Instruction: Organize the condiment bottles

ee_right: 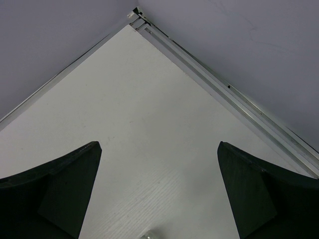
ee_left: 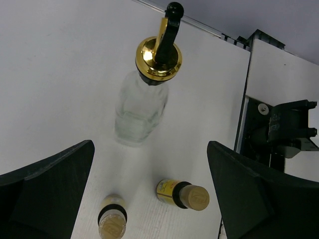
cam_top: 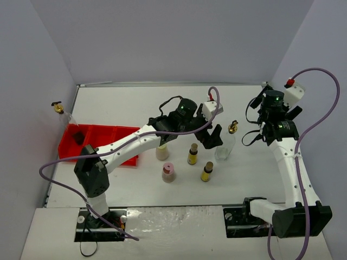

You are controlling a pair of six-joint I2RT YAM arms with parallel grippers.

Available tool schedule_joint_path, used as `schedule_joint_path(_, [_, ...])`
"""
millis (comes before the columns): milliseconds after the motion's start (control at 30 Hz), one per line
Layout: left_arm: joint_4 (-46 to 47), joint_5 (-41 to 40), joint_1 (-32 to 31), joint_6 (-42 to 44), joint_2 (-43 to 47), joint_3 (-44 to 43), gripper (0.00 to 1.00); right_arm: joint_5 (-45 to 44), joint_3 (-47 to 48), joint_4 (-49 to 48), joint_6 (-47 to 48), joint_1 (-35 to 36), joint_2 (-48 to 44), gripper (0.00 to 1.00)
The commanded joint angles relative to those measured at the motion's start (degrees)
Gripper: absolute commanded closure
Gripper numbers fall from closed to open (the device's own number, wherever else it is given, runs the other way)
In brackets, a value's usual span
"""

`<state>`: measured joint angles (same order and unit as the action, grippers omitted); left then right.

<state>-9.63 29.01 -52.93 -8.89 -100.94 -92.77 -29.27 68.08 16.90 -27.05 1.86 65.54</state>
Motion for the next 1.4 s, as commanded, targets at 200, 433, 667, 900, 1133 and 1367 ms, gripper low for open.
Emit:
schedule_joint_path(200, [10.95, 8.15, -0.28, 2.69, -6.31, -4.06, 0.06, 0.85, 2.6, -1.27, -0.69, -0.45, -0.95, 0.0])
schedule_joint_path(433, [9.79, 8.61, -0.41, 4.48, -10.84, -9.41, 0.07, 1.22, 2.41, -0.81, -0.46, -0.45, -1.27, 0.0])
schedule_joint_path(667, [10.42, 9.33, -0.51, 4.74, -12.27, -10.9, 0.07, 1.57, 1.88, -0.73, -0.39, -0.45, -1.29, 0.0])
schedule_joint_path(900, [11.72, 11.55, -0.51, 3.73, -15.3, -13.71, 0.07, 1.06, 2.05, -0.47, -0.11, -0.45, -1.73, 0.0])
schedule_joint_path(1133, [11.39, 13.29, -0.87, 2.62, -19.63, -17.68, 0.11, -0.07, 2.68, 0.07, 0.16, -0.45, -2.17, 0.0])
schedule_joint_path(1367, [10.05, 13.27, -1.21, 2.36, -21.31, -19.21, 0.67, -0.16, 2.48, 0.24, 0.38, -0.51, -2.14, 0.0])
